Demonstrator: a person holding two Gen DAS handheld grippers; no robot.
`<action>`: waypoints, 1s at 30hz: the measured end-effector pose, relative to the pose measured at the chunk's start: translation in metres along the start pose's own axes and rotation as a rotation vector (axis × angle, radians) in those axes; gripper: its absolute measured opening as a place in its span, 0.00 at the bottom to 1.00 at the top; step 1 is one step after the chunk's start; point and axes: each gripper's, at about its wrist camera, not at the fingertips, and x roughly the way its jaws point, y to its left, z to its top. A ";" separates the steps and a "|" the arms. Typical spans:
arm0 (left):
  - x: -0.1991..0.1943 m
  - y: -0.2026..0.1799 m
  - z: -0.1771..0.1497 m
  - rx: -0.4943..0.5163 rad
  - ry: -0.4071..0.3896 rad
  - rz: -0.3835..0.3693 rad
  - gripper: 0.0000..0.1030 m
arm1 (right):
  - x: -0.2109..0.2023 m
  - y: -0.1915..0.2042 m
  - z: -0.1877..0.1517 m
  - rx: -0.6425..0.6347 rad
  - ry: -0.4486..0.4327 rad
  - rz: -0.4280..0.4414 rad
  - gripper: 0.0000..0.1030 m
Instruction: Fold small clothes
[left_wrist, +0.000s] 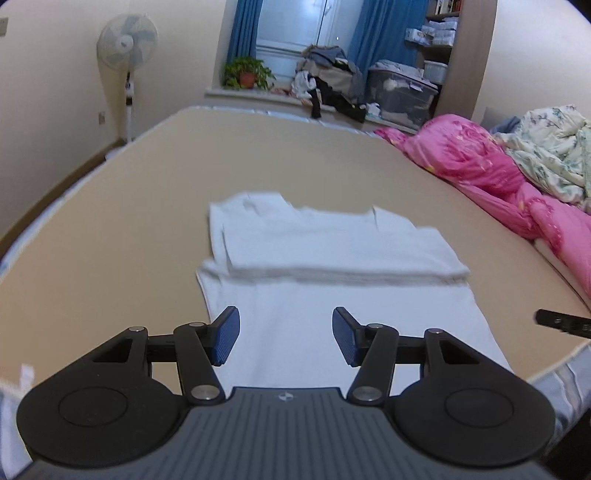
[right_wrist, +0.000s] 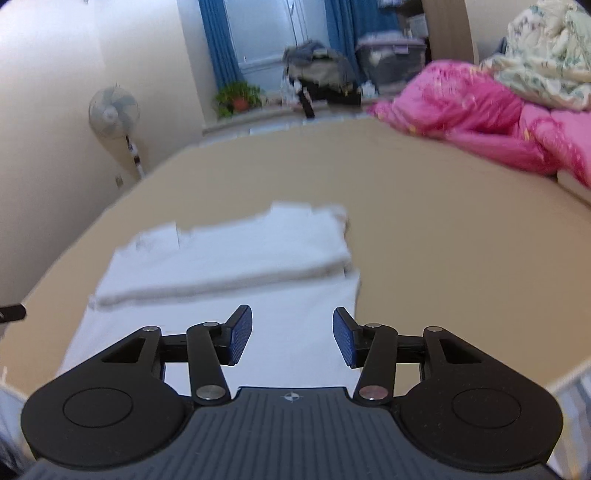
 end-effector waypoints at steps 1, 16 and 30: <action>-0.001 -0.003 -0.009 0.003 0.010 -0.003 0.59 | -0.004 0.002 -0.004 -0.017 0.009 0.002 0.49; -0.016 -0.019 -0.070 0.046 0.093 0.040 0.42 | 0.000 -0.042 -0.038 0.125 0.180 -0.091 0.49; 0.048 0.029 -0.095 -0.034 0.370 0.211 0.44 | 0.042 -0.054 -0.071 0.130 0.407 -0.174 0.49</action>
